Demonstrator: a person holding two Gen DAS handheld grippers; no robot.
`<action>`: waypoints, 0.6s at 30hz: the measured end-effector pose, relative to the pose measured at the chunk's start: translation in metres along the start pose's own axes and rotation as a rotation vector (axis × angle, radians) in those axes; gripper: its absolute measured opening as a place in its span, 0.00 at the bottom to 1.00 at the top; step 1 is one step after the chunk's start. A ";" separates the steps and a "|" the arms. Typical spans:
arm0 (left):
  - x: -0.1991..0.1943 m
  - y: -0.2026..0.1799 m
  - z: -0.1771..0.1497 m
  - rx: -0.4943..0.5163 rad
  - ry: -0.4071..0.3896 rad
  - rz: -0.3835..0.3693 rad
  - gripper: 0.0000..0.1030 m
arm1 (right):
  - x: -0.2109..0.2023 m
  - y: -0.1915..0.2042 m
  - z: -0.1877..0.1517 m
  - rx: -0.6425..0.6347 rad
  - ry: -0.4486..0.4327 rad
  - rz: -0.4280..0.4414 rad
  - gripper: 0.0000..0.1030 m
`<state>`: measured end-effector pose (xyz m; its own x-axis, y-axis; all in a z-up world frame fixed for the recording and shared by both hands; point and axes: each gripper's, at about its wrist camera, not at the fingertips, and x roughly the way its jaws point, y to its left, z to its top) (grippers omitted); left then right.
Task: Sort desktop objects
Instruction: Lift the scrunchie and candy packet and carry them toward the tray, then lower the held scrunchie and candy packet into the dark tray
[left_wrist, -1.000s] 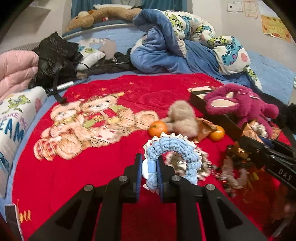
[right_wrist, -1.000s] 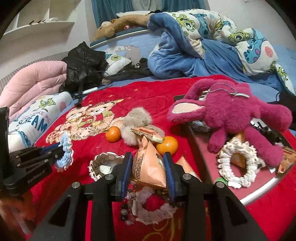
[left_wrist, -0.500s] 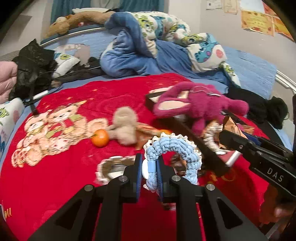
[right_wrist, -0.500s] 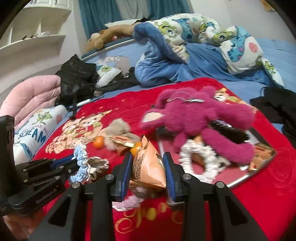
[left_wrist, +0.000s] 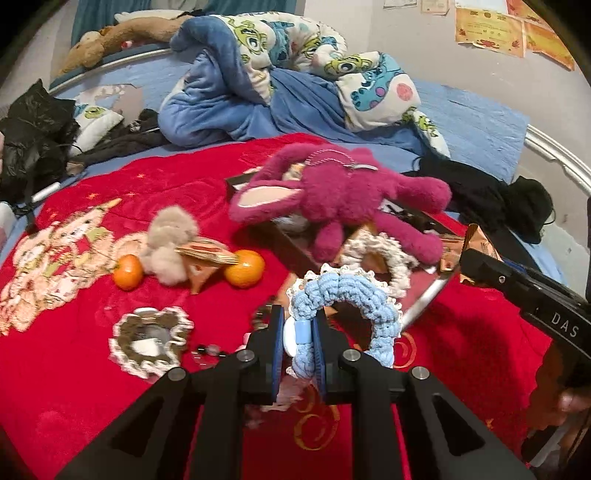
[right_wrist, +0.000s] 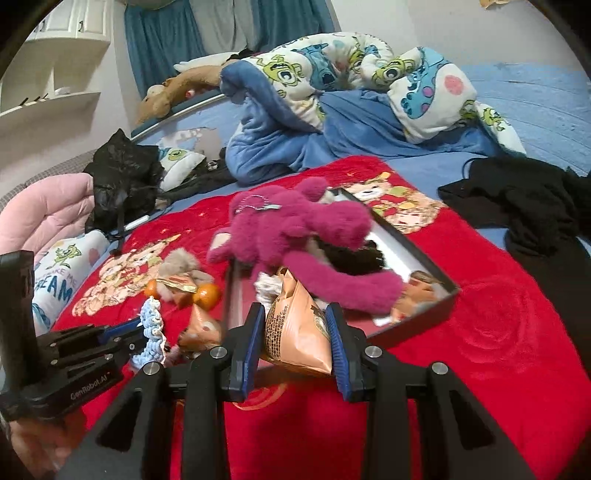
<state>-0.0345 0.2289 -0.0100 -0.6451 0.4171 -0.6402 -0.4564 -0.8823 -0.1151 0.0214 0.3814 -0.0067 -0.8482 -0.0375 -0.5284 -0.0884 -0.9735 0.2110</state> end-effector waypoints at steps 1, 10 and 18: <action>0.000 -0.004 0.000 0.006 -0.002 -0.008 0.15 | -0.002 -0.004 -0.001 0.006 -0.001 -0.003 0.32; 0.005 -0.039 0.006 0.082 -0.017 -0.064 0.15 | -0.014 -0.028 0.004 0.044 -0.015 0.016 0.32; 0.026 -0.048 0.031 0.096 -0.018 -0.068 0.15 | -0.001 -0.038 0.021 0.124 -0.014 0.070 0.32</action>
<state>-0.0489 0.2889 0.0024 -0.6216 0.4798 -0.6192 -0.5550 -0.8276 -0.0841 0.0149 0.4226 0.0029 -0.8619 -0.1004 -0.4970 -0.0919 -0.9331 0.3478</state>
